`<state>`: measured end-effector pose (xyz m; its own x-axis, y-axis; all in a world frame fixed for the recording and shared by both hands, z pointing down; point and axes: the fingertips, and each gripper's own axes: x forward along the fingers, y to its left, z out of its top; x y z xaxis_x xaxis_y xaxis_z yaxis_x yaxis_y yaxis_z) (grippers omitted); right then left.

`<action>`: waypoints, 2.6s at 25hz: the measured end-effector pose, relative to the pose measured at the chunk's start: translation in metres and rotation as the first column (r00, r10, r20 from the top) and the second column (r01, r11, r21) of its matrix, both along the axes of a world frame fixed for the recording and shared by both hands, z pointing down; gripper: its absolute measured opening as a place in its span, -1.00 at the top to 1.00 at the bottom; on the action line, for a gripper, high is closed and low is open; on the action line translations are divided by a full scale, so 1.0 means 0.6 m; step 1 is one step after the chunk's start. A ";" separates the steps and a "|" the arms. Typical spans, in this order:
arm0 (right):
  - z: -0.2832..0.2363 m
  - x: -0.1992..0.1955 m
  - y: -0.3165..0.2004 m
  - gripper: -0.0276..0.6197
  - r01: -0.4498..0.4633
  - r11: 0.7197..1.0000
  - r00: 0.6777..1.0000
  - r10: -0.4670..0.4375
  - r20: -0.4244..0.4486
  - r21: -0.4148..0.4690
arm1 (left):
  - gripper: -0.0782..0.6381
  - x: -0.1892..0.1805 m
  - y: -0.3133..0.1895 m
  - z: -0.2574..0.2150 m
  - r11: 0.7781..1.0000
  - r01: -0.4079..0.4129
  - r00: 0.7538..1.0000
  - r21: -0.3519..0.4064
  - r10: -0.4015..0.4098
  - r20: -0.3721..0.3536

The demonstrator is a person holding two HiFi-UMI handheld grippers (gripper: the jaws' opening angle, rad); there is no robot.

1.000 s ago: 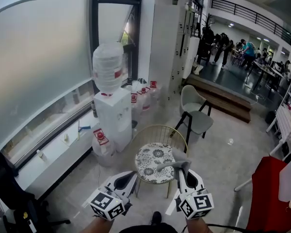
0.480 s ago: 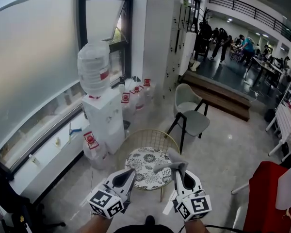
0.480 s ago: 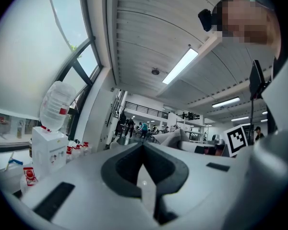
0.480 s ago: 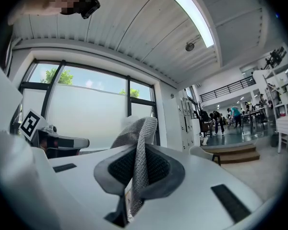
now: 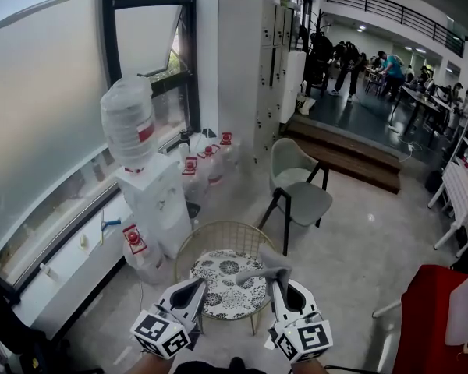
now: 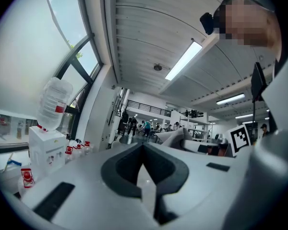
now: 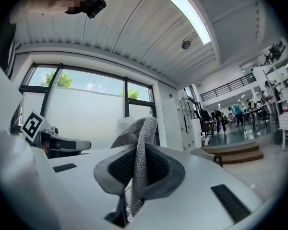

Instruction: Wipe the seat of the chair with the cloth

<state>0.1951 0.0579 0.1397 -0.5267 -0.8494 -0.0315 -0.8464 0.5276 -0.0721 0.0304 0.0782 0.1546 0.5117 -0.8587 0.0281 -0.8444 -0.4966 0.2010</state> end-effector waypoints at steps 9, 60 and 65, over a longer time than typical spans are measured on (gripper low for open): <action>0.026 -0.009 -0.061 0.83 -0.017 0.999 1.000 0.018 0.019 -0.041 | 0.76 -0.005 -0.060 0.005 1.000 -0.014 1.000 -0.017 0.014 -0.004; 0.433 -0.241 -0.227 0.83 0.036 0.896 0.989 -0.095 -0.111 -0.442 | 0.76 -0.170 -0.214 0.395 0.915 0.014 0.993 -0.403 0.034 0.113; 0.540 -0.263 -0.218 0.83 0.080 0.848 0.981 -0.160 -0.109 -0.524 | 0.76 -0.189 -0.204 0.516 0.839 0.114 0.989 -0.532 -0.045 0.140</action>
<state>0.0372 -0.0729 0.4637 -0.5900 -0.6521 0.4760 -0.8011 0.5461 -0.2449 -0.0831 -0.0440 0.4644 0.4058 -0.7285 0.5519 -0.9105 -0.2695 0.3137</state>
